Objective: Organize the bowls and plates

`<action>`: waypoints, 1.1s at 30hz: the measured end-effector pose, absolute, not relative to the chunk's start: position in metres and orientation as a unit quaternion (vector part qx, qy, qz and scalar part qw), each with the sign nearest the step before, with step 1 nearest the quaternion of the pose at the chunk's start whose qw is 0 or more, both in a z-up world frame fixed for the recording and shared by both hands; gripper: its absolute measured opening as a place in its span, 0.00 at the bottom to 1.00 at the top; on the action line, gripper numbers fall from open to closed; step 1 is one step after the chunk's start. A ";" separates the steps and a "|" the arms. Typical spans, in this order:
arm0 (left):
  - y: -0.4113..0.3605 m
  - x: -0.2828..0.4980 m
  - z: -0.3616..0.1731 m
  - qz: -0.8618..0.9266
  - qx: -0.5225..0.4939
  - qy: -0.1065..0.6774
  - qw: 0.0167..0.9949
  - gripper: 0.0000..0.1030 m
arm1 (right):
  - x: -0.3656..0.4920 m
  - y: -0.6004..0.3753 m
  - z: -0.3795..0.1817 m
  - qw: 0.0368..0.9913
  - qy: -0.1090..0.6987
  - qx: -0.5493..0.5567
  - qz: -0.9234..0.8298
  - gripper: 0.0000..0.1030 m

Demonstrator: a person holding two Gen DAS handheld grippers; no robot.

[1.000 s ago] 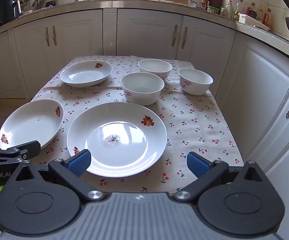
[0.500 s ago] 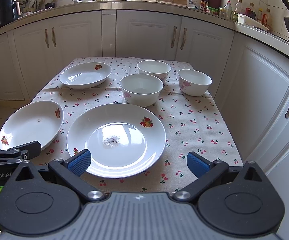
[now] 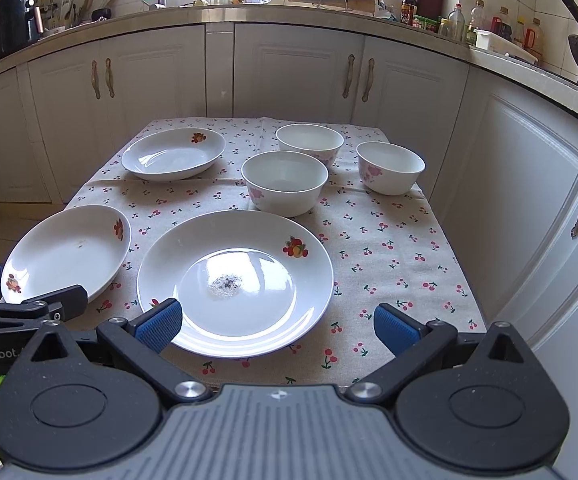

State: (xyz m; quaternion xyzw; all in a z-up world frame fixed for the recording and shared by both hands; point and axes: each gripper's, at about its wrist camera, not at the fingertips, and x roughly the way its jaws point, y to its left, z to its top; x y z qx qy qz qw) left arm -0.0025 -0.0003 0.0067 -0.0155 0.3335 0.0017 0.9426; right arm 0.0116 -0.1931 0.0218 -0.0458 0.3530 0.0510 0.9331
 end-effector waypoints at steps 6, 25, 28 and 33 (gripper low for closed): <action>0.000 -0.002 0.006 0.002 -0.015 0.334 0.943 0.99 | 0.011 -0.193 0.022 0.933 0.354 -0.044 0.052 1.00; 0.000 -0.002 0.007 0.001 -0.015 0.333 0.943 0.99 | 0.012 -0.192 0.022 0.933 0.353 -0.044 0.052 1.00; -0.001 -0.002 0.008 0.001 -0.015 0.333 0.943 0.99 | 0.012 -0.193 0.022 0.933 0.353 -0.044 0.052 1.00; -0.001 -0.002 0.009 0.000 -0.016 0.332 0.943 0.99 | 0.012 -0.192 0.022 0.933 0.353 -0.044 0.052 1.00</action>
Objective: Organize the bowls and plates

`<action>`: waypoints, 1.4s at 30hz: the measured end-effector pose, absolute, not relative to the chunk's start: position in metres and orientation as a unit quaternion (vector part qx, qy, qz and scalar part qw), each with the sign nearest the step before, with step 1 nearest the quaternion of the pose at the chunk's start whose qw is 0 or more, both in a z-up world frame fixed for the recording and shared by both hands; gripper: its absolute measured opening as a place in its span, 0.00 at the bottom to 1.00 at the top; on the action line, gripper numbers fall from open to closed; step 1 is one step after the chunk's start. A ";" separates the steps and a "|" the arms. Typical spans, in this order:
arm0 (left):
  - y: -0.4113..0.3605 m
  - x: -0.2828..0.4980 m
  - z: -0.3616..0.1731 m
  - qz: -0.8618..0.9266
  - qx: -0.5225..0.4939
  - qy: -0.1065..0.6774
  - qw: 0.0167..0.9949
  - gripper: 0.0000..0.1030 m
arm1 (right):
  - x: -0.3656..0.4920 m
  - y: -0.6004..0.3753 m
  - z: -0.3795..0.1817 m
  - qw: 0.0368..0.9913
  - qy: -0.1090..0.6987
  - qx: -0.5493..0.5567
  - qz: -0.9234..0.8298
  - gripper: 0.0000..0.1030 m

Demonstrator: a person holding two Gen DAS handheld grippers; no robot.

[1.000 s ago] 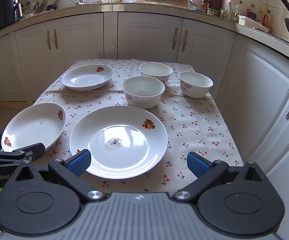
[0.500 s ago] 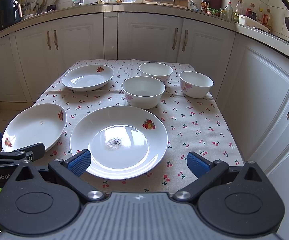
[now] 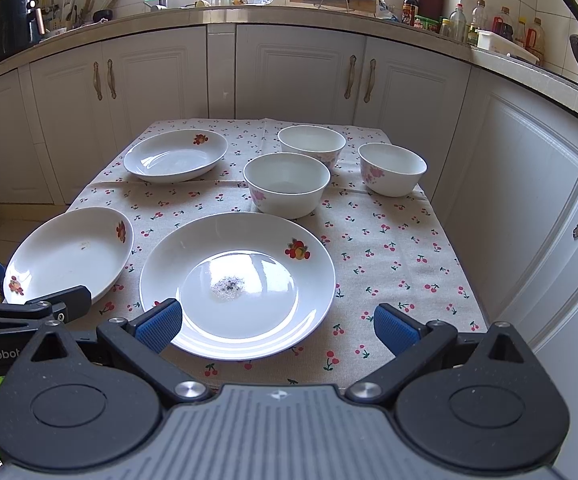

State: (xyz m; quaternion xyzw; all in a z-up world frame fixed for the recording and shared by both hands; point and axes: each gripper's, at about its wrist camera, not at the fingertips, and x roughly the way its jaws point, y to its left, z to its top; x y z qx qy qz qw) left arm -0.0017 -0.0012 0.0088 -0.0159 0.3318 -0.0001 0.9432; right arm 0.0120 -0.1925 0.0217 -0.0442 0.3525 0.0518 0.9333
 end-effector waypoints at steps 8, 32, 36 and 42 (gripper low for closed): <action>0.000 0.002 0.009 -0.006 -0.019 0.324 0.946 0.99 | 0.015 -0.193 0.023 0.933 0.354 -0.043 0.053 1.00; 0.065 0.027 -0.005 -0.082 -0.028 0.289 0.953 0.99 | 0.091 -0.169 0.047 0.928 0.300 -0.050 0.218 1.00; 0.089 0.020 -0.015 -0.105 -0.047 0.278 0.954 0.99 | 0.110 -0.146 0.041 0.903 0.319 -0.034 0.287 1.00; 0.116 0.012 -0.030 -0.112 -0.026 0.299 0.947 0.99 | 0.139 -0.110 0.027 0.882 0.345 -0.046 0.317 1.00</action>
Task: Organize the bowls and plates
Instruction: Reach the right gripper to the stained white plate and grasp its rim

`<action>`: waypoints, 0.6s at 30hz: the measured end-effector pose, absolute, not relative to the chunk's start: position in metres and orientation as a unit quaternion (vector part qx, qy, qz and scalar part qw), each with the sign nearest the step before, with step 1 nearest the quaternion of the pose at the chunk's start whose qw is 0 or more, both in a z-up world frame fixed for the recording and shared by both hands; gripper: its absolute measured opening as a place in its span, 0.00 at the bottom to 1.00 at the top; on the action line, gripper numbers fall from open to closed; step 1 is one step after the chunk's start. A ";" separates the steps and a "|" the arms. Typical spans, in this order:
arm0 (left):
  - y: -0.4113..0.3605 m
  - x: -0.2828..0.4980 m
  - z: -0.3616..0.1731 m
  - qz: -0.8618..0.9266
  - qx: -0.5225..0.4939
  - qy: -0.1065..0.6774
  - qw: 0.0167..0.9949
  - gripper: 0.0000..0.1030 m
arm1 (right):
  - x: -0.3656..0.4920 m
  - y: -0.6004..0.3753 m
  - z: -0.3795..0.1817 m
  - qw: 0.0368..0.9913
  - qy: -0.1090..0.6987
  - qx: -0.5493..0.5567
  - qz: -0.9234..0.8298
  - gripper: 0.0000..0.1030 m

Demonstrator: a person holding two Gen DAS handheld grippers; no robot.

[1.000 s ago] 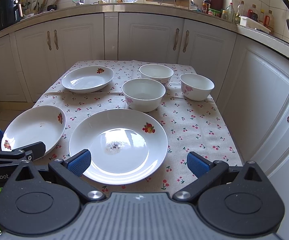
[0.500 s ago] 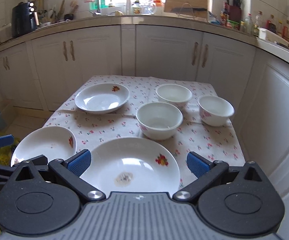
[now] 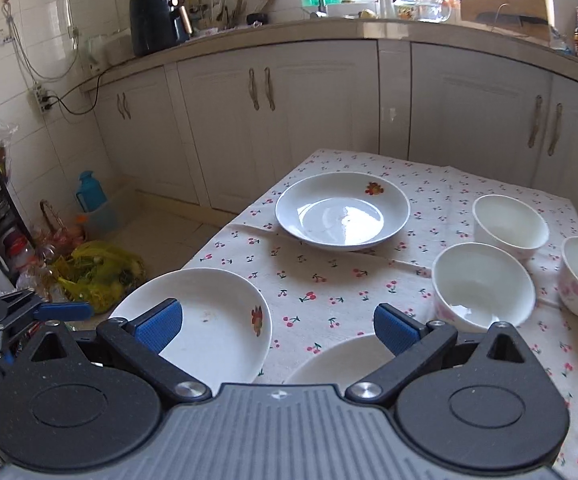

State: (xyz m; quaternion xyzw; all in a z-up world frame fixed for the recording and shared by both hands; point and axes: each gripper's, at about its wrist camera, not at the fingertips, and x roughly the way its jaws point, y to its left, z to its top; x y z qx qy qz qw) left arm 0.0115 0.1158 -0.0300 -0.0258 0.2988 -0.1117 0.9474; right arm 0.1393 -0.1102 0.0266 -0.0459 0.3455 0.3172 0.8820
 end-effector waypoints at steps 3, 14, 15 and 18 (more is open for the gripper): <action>0.125 0.010 -0.039 -0.119 -0.017 0.317 0.941 0.99 | 0.153 -0.095 0.014 0.863 0.375 -0.059 0.332 1.00; 0.133 0.015 -0.063 -0.161 0.022 0.350 0.922 0.99 | 0.175 -0.052 -0.022 0.816 0.433 -0.117 0.365 1.00; 0.133 0.016 -0.064 -0.164 0.027 0.351 0.921 0.99 | 0.176 -0.050 -0.024 0.812 0.437 -0.119 0.369 1.00; 0.131 0.020 -0.066 -0.173 0.042 0.353 0.918 0.99 | 0.181 -0.043 -0.030 0.796 0.448 -0.126 0.386 1.00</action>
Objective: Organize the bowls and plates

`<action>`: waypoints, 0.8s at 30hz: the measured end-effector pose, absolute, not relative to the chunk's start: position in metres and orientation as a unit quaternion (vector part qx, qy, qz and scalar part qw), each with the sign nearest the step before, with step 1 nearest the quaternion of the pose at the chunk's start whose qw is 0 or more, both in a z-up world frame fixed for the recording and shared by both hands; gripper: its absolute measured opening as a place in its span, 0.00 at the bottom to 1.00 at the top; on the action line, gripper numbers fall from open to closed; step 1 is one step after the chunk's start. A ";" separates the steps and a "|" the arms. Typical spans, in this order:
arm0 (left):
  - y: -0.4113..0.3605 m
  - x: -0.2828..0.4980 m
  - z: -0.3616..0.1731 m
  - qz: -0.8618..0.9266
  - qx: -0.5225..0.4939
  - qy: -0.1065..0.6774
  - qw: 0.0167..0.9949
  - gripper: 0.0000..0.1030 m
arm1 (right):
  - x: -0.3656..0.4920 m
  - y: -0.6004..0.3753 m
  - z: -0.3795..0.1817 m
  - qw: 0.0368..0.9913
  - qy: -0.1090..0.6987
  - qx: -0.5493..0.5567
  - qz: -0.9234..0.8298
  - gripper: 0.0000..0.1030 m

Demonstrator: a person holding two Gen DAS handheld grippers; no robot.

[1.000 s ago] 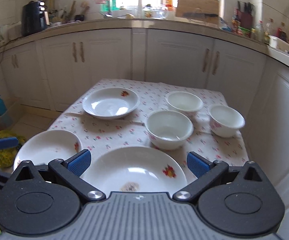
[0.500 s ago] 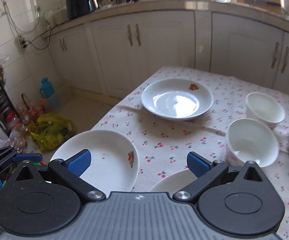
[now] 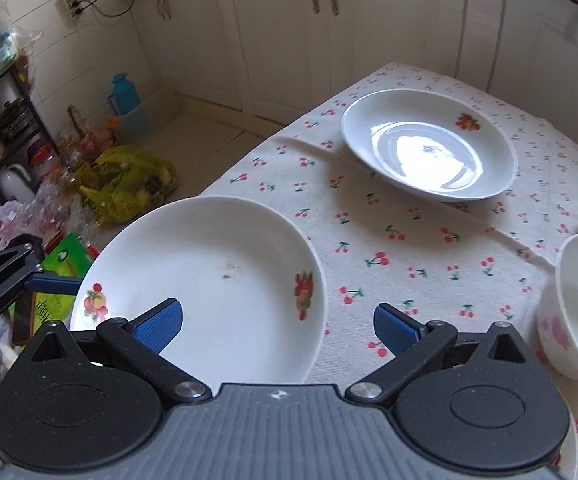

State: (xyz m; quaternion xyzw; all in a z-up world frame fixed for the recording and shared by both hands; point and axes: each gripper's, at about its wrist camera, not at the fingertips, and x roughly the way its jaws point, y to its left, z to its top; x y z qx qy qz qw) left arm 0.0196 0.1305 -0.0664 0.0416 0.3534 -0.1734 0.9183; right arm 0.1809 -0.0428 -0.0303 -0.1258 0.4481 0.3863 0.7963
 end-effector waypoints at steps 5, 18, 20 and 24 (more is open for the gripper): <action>0.131 0.027 -0.068 -0.181 0.044 0.356 0.916 0.99 | 0.190 -0.038 -0.038 0.783 0.462 -0.120 0.400 1.00; 0.131 0.036 -0.070 -0.193 0.050 0.359 0.912 0.99 | 0.214 -0.027 -0.048 0.756 0.485 -0.107 0.427 0.83; 0.132 0.037 -0.069 -0.195 0.050 0.361 0.911 0.99 | 0.215 -0.026 -0.049 0.753 0.486 -0.105 0.431 0.80; 0.132 0.038 -0.068 -0.197 0.055 0.361 0.910 0.98 | 0.217 -0.026 -0.048 0.749 0.488 -0.095 0.438 0.79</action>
